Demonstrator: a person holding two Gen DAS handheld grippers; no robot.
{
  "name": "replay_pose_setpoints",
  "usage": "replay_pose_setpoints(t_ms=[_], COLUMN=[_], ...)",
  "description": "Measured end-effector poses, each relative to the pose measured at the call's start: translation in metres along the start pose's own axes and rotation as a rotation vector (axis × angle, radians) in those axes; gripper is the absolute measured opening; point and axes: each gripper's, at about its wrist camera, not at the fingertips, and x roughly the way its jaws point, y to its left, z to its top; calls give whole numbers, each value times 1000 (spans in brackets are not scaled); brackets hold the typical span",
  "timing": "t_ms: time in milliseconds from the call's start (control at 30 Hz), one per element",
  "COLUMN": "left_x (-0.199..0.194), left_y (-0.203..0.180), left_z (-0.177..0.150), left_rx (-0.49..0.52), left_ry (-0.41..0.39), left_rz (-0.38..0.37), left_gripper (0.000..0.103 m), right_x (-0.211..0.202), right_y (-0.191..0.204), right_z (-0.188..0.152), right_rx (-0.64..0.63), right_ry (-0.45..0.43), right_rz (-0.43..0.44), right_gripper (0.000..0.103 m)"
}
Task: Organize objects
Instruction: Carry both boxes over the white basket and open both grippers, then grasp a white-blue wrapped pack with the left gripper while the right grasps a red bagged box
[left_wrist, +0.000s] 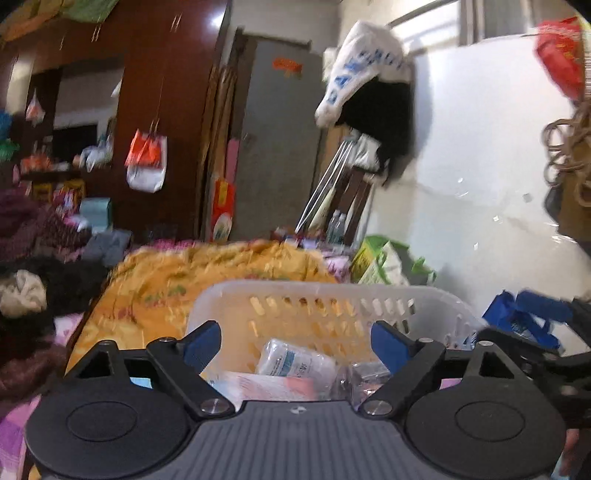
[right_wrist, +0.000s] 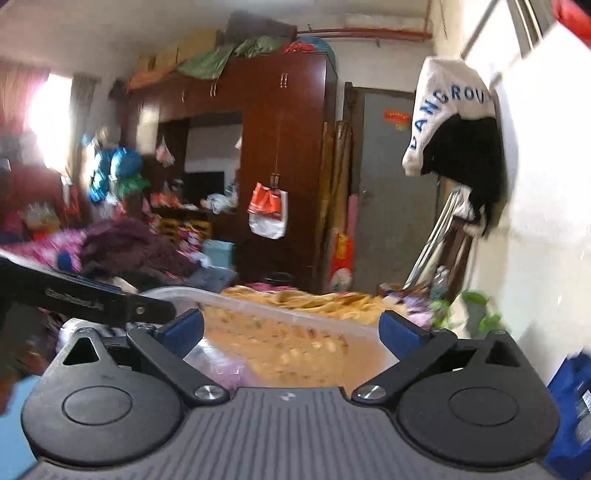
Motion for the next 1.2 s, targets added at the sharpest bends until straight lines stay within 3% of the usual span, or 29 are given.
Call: replay_pose_setpoints(t_ms=[133,200,400,567,700,833,1067,1200], left_x=[-44,-70,-78,-64,-58,-56,-51,-47], left_y=[-3,6,24,35,26,19,14,9], left_z=[-25,-50,-112,-121,-127,-130,-130,-130], left_rx=[46,19,-10,-26,26,64,73,103], left_ry=[-62,-78,15,70,120,134,162,178], left_rz=[-12,-55,-22,-48,-39,-11,6,9], left_gripper=[92,99,100,100,100,100,99,97], right_x=[-34,-45,-48,-32,-33,-36,-50,-52], right_y=[4,9,24,36,40,38,17,19], right_z=[-32,-50,-81,-83,-92,-96,-95,-93], right_rx=[54,21,-26,-101,-122,-117,7,-2], right_ry=[50,71,120,177,210,216,122,102], right_rz=[-38,-14,31,28,42,39,75,64], right_gripper=[103,103,102,87,80,63,62,62])
